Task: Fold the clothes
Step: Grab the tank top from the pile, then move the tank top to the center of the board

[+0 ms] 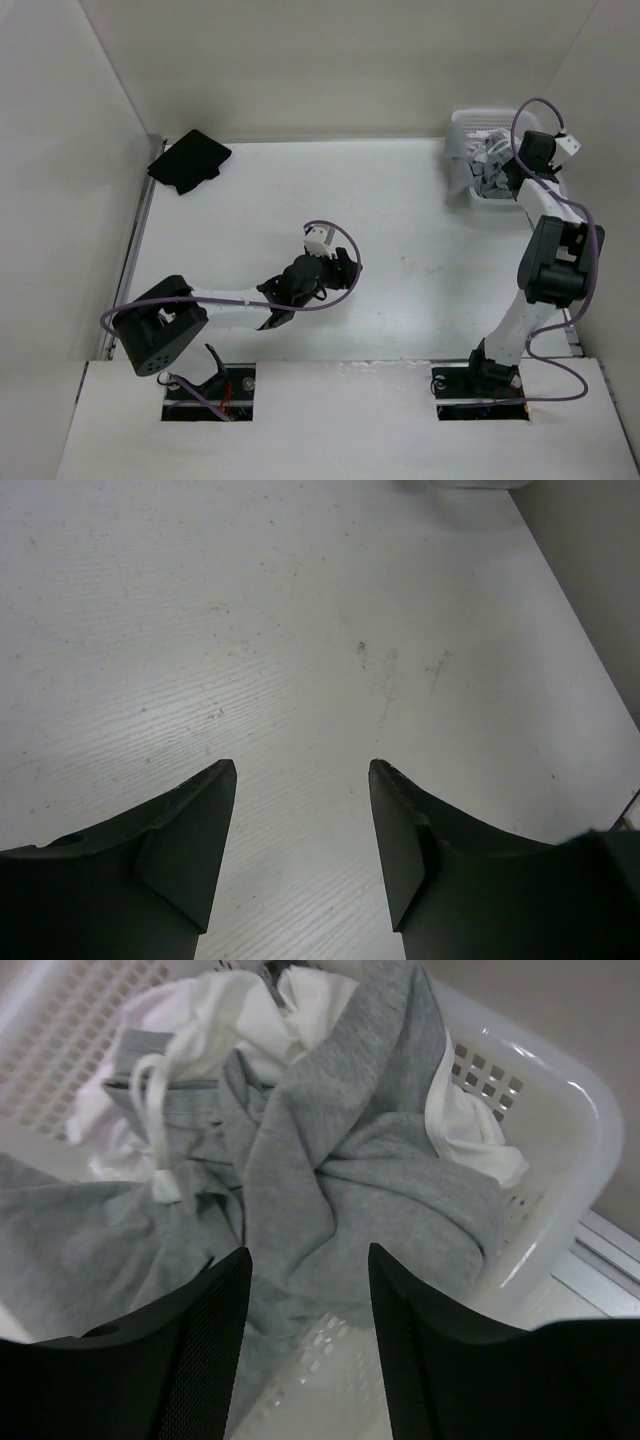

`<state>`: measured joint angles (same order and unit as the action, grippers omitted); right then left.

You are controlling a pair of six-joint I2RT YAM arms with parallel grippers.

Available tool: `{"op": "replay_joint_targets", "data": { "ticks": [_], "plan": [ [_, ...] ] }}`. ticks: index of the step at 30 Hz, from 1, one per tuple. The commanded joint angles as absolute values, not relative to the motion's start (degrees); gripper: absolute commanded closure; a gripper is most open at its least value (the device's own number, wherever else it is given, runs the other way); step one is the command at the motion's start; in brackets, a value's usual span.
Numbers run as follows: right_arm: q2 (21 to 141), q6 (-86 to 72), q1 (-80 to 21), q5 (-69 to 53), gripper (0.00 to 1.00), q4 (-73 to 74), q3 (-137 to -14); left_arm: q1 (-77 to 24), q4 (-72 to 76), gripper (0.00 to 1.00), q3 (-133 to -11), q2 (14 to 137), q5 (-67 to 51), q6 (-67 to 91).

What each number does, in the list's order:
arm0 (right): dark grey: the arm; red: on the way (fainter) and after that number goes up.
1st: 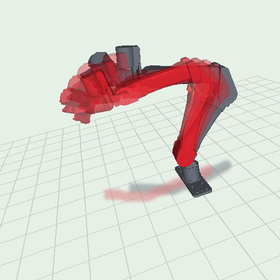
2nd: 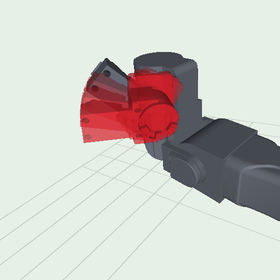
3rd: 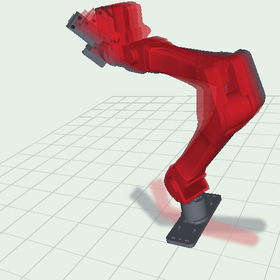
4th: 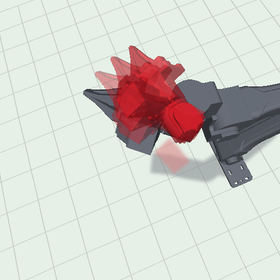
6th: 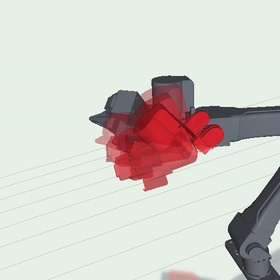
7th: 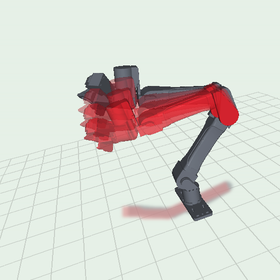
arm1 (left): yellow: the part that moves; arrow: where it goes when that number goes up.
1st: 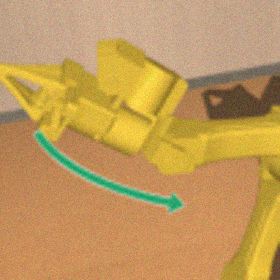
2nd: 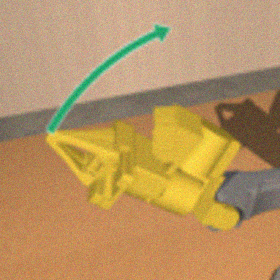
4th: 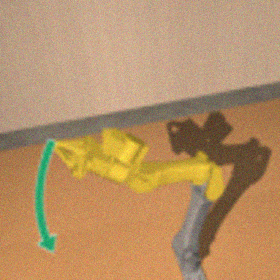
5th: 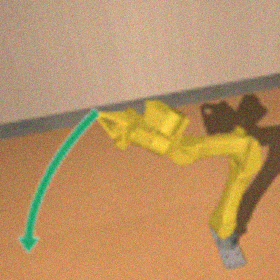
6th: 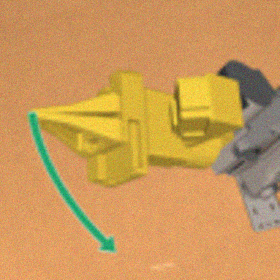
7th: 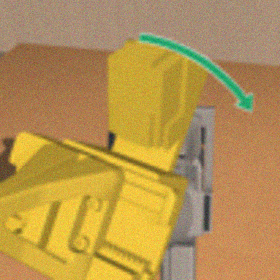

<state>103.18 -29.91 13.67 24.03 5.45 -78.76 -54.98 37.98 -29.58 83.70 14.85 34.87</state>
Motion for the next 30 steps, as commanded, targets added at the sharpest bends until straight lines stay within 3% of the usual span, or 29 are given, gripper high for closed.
{"op": "replay_joint_targets", "data": {
  "ticks": [1, 7, 9, 10, 11, 14, 17, 24, 30],
  "plan": [
    [108.62, -27.6, 15.07, 18.28, 0.44, 2.73, -84.98, -54.71, 42.01, 0.46, -29.0, 82.35, 13.8, 35.33],
    [116.36, -27.51, 15.95, 15.57, 0.38, 2.64, -90.08, -54.62, 42.01, 0.46, -29.53, 83.23, 13.18, 35.33],
    [117.68, -27.69, 15.87, 14.59, 0.41, 1.76, -90.79, -54.62, 42.01, 0.46, -29.71, 83.58, 12.75, 35.33],
    [117.86, -27.77, 15.87, 14.59, 0.47, 1.41, -90.79, -54.62, 42.01, 0.46, -29.79, 83.67, 12.66, 35.33],
    [117.77, -28.38, 15.69, 14.85, 0.7, 0.62, -90.44, -54.62, 42.01, 0.46, -29.88, 83.85, 12.48, 35.33],
    [114.19, -29.44, 15.69, 15.12, 0.91, -1.83, -87.64, -54.62, 42.01, 0.46, -29.97, 84.02, 12.48, 35.42],
    [103.15, -29.53, 15.69, 16.86, 0.97, -9.55, -79.49, -54.62, 42.01, 0.46, -29.97, 84.2, 12.39, 35.51],
    [74.49, -28.66, 7.27, 23.98, 0.99, -19.76, -63.92, -54.27, 42.71, 0.46, -29.88, 84.64, 11.43, 36.74],
    [56.8, -25.41, -4.15, 29.7, 1.0, -23.2, -61.0, -52.69, 43.15, 0.47, -28.83, 83.85, 11.43, 37.88]
  ]
}}
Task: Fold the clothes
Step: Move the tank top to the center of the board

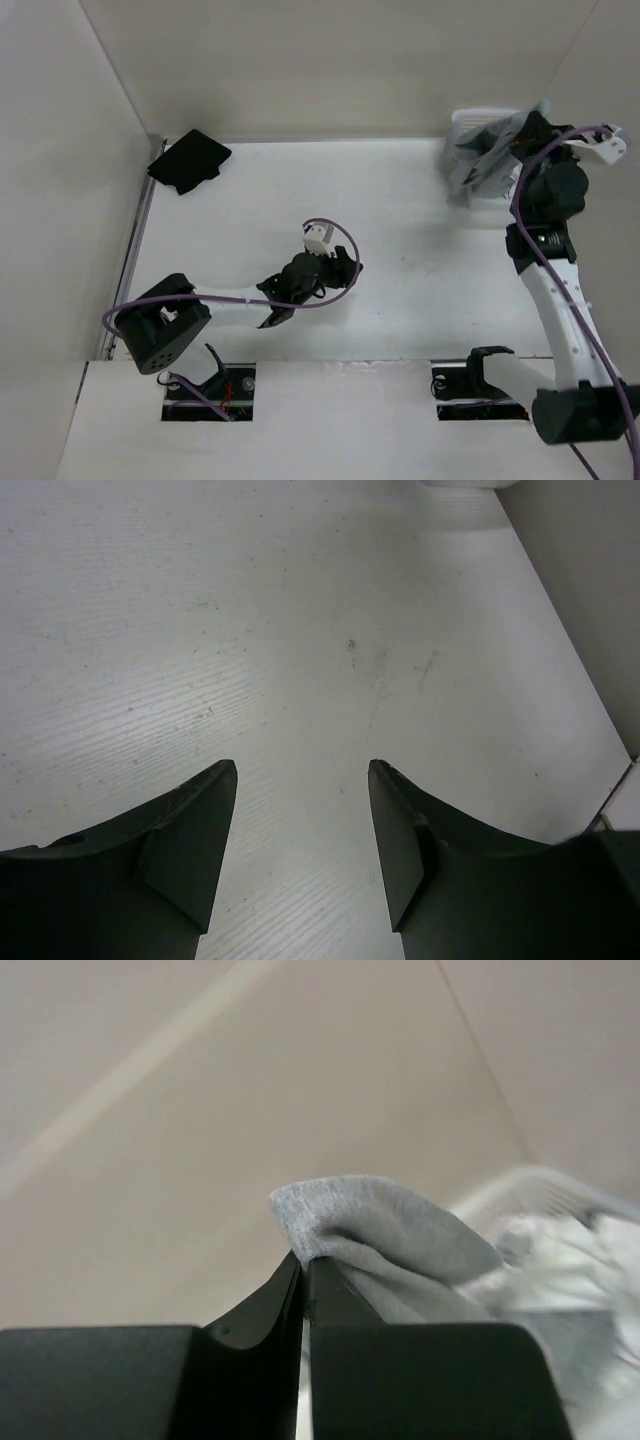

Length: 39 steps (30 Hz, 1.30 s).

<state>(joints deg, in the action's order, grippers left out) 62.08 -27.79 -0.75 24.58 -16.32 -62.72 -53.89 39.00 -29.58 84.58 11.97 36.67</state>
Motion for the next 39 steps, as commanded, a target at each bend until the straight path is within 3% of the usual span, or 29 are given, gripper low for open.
{"op": "replay_joint_targets", "data": {
  "ticks": [1, 7, 15, 22, 24, 27, 30, 31, 33, 34, 37, 39],
  "plan": [
    [54.78, -24.44, -6.26, 29.79, 1.0, -23.9, -61.17, -52.25, 43.15, 0.47, -28.57, 83.67, 11.43, 38.14],
    [48.96, -16.8, -24.78, 27.61, 0.99, -23.3, -69.5, -47.51, 43.24, 0.47, -26.46, 81.04, 11.95, 39.99],
    [54.04, -14.93, -50.29, 23.29, 0.97, -20.92, -72.7, -36.27, 40.96, 0.48, -20.13, 69.45, 14.41, 44.91],
    [68.7, -34.96, -44.36, 16.72, 0.94, -22.93, -60.65, -26.42, 34.28, 0.48, -17.05, 60.3, 14.33, 47.37],
    [79.3, -37.61, -41.19, 11.02, 0.84, -22.42, -63.61, -25.01, 32.09, 0.48, -16.53, 59.24, 14.41, 47.29],
    [89.46, -35.61, -39.77, 5.89, 0.51, -14.7, -70.92, -22.73, 26.04, 0.5, -15.65, 56.35, 14.15, 46.32],
    [86.14, -33.31, -39.94, 10.36, 0.41, -16.34, -65.24, -23.24, 20.23, 0.55, -15.03, 53.88, 15.29, 44.22],
    [84.13, -33.57, -40.29, 12.72, 0.47, -16.43, -61.21, -23.68, 18.13, 0.57, -14.94, 53.62, 16.25, 43.16],
    [81.84, -34.88, -40.65, 15.81, 0.7, -15.47, -54.69, -23.86, 15.22, 0.58, -15.2, 54.31, 18.01, 42.28],
    [80.7, -37.5, -40.56, 17.65, 0.9, -13.99, -49.88, -23.95, 14.25, 0.58, -15.55, 55.53, 18.37, 42.1],
    [80.77, -42.88, -40.39, 18.46, 0.96, -10.55, -42.65, -25.17, 14.24, 0.56, -17.31, 60.01, 16.71, 42.1],
    [81.38, -44.99, -40.65, 18.37, 0.85, -11.33, -38.25, -27.45, 15.55, 0.55, -18.89, 63.43, 15.39, 42.01]
  ]
}}
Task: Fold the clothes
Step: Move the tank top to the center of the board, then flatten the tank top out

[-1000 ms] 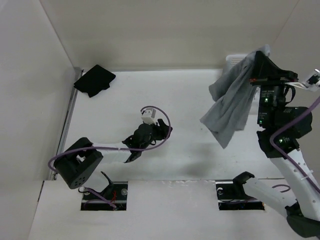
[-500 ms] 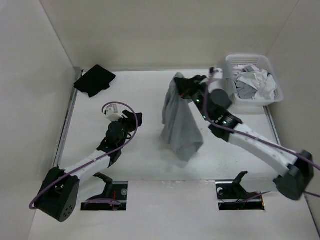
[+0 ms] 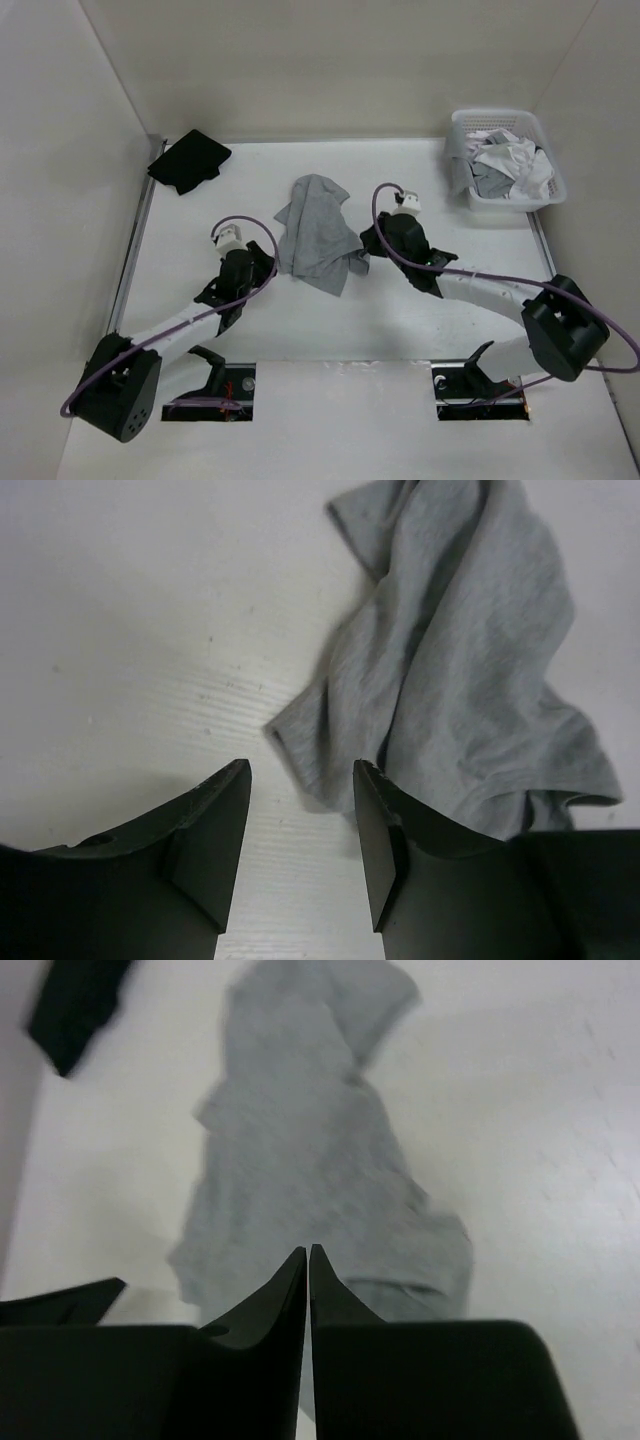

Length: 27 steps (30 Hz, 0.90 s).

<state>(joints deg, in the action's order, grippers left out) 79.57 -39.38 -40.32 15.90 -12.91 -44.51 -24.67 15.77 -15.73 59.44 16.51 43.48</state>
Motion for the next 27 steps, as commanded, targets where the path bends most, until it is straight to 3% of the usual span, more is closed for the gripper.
{"op": "replay_joint_targets", "data": {
  "ticks": [1, 7, 12, 14, 17, 20, 27],
  "plan": [
    [81.56, -45.26, -41.26, 18.11, 0.8, -12.64, -36.93, -30.07, 17.3, 0.55, -20.11, 65.72, 14.77, 41.75],
    [86.64, -43.42, -49.69, 13.79, 0.63, -16.96, -40.6, -32.92, 16.62, 0.62, -23.63, 69.78, 16.79, 40.52],
    [88.86, -46.14, -49.97, 16.26, 0.6, -17.57, -38.86, -38.16, 14.41, 0.67, -23.73, 68.56, 16.51, 40.08],
    [87.99, -46.49, -49.7, 18.01, 0.57, -17.67, -37.45, -40.72, 14.24, 0.66, -23.9, 68.55, 18.36, 38.68],
    [85.09, -45.71, -49.0, 22.75, 0.5, -16.88, -35.43, -44.5, 13.02, 0.53, -26.61, 71.88, 24.06, 34.56],
    [84.29, -44.13, -47.33, 23.47, 0.43, -15.39, -35.94, -46.27, 12.83, 0.48, -30.22, 76.36, 29.42, 31.04],
    [86.83, -44.03, -44.34, 23.12, 0.4, -11.95, -37.79, -45.13, 12.74, 0.51, -33.75, 81.47, 32.17, 28.21]
  ]
}}
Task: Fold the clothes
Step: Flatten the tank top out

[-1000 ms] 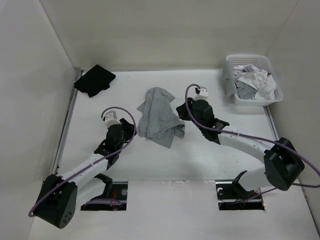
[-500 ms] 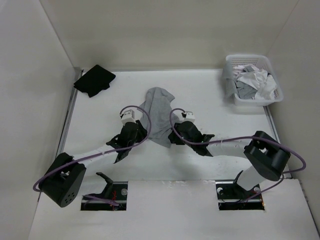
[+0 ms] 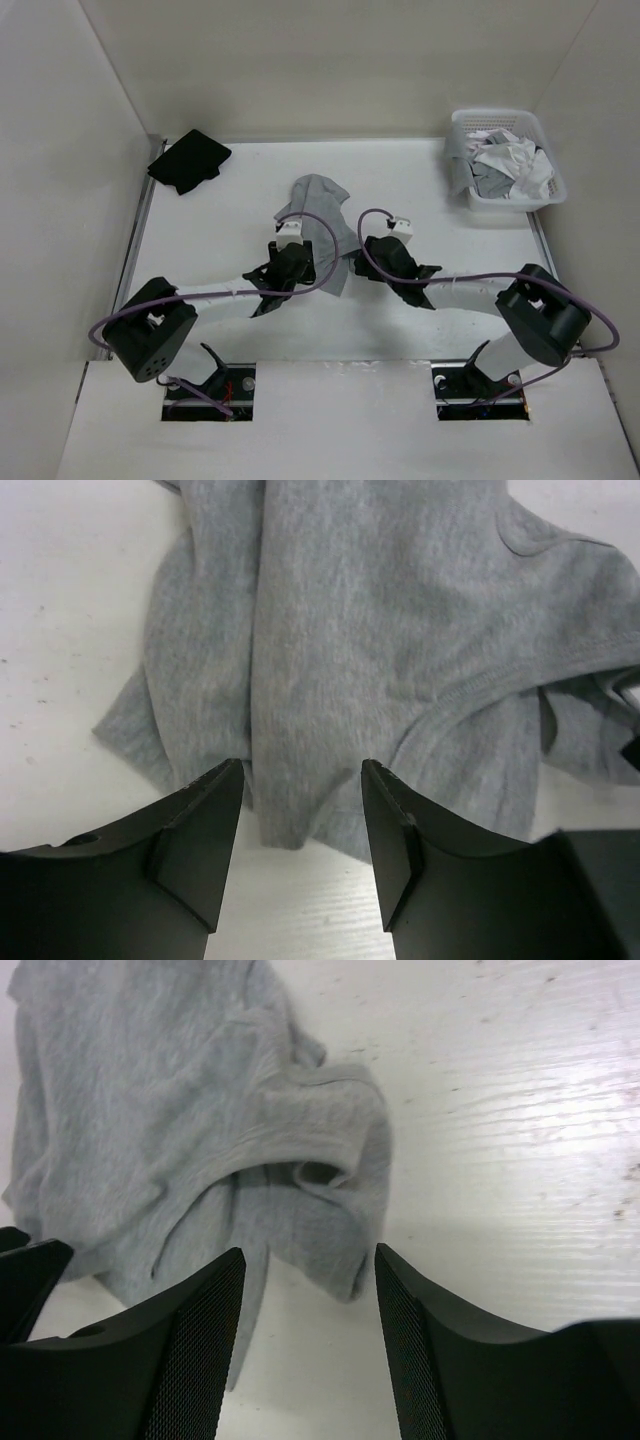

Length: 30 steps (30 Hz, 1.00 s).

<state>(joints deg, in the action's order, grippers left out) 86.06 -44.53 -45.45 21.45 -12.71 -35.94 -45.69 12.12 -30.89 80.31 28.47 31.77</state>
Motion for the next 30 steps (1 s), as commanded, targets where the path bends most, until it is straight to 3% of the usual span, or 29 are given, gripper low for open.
{"op": "replay_joint_targets", "data": {
  "ticks": [1, 6, 8, 11, 12, 13, 15, 19, 25, 30],
  "plan": [
    [87.1, -44.21, -44.08, 23.12, 0.4, -11.87, -37.71, -45.04, 12.92, 0.52, -33.92, 82.08, 31.82, 28.04],
    [90.08, -44.3, -43.11, 21.63, 0.41, -11.34, -39.02, -44.08, 13.62, 0.6, -34.54, 85.07, 28.58, 28.21],
    [92.19, -44.3, -42.93, 19.52, 0.46, -12.04, -40.07, -43.38, 14.41, 0.67, -34.63, 85.69, 26.64, 28.65],
    [92.73, -44.12, -42.23, 18.02, 0.74, -14.49, -40.52, -42.5, 14.94, 0.84, -34.45, 84.03, 25.66, 30.06],
    [92.46, -44.03, -42.23, 18.1, 0.77, -14.85, -40.43, -42.49, 14.94, 0.85, -34.45, 83.68, 25.66, 30.15],
    [90.29, -43.42, -41.97, 18.19, 0.92, -16.33, -39.47, -42.41, 14.59, 0.9, -34.63, 81.32, 25.66, 30.32],
    [86.17, -42.46, -41.88, 19.33, 0.98, -17.22, -37.98, -43.02, 13.81, 0.93, -35.06, 77.29, 25.66, 30.41],
    [67.09, -37.1, -43.89, 27.23, 0.99, -11.53, -35.51, -44.95, 9.5, 0.95, -37.17, 67.08, 25.93, 30.41],
    [44.86, -28.59, -51.96, 38.73, 0.99, 4.28, -43.13, -48.11, 2.39, 0.97, -40.77, 51.63, 28.38, 30.85],
    [38.07, -16.73, -63.47, 52.52, 0.99, 8.35, -54.99, -53.47, -0.96, 0.97, -46.66, 42.37, 31.64, 28.4]
  ]
}}
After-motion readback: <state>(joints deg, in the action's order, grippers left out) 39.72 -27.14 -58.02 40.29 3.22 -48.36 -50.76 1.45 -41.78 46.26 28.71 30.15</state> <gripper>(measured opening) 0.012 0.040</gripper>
